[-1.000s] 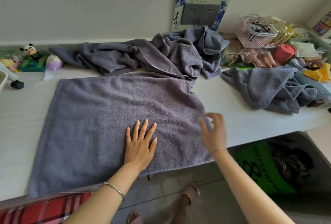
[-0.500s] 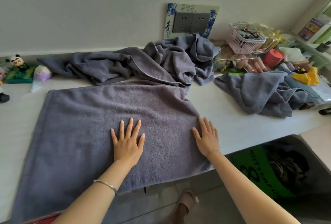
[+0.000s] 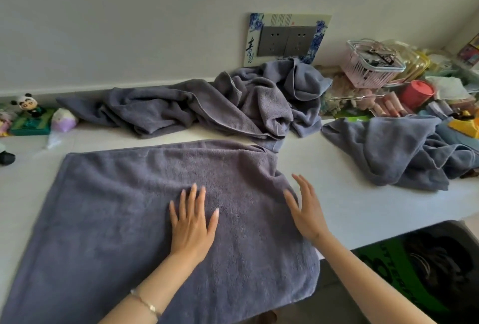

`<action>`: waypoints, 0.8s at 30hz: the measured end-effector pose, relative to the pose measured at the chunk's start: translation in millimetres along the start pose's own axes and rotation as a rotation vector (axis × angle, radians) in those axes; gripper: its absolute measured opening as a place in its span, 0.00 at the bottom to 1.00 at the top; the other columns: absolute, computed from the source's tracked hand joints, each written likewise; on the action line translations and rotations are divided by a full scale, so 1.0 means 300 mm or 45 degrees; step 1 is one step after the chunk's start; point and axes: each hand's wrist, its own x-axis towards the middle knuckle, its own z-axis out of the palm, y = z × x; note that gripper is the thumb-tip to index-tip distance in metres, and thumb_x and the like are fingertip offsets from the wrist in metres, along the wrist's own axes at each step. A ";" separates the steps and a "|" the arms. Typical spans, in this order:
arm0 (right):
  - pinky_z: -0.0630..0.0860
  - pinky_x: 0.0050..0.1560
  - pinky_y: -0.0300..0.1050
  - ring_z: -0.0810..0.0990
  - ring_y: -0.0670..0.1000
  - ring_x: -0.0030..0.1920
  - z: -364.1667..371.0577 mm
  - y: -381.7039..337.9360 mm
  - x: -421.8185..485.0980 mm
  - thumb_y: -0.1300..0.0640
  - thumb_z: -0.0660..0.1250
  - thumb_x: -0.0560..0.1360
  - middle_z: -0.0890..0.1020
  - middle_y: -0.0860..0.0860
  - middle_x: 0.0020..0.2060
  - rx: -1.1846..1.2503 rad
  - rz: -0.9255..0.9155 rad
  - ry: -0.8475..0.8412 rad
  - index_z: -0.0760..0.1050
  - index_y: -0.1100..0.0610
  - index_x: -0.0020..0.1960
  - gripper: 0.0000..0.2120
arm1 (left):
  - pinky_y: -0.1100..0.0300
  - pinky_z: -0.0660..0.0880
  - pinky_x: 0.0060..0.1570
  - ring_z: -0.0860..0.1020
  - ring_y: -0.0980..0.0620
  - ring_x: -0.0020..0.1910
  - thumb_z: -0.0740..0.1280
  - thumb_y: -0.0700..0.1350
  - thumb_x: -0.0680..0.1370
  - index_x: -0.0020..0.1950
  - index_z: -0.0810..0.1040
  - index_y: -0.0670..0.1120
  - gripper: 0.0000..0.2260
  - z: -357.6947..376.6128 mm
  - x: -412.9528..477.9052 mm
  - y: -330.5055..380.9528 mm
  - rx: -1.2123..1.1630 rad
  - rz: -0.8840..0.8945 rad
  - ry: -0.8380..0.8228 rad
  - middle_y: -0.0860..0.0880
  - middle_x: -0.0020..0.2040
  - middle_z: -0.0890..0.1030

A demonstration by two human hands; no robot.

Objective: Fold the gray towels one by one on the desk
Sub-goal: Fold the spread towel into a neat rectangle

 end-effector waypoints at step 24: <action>0.68 0.59 0.45 0.76 0.56 0.57 -0.049 -0.160 0.685 0.27 0.48 0.70 0.79 0.52 0.47 -0.019 0.077 -0.724 0.78 0.62 0.48 0.40 | 0.47 0.54 0.71 0.66 0.47 0.71 0.42 0.61 0.81 0.70 0.68 0.48 0.27 0.067 0.475 0.166 0.048 0.212 0.203 0.49 0.69 0.71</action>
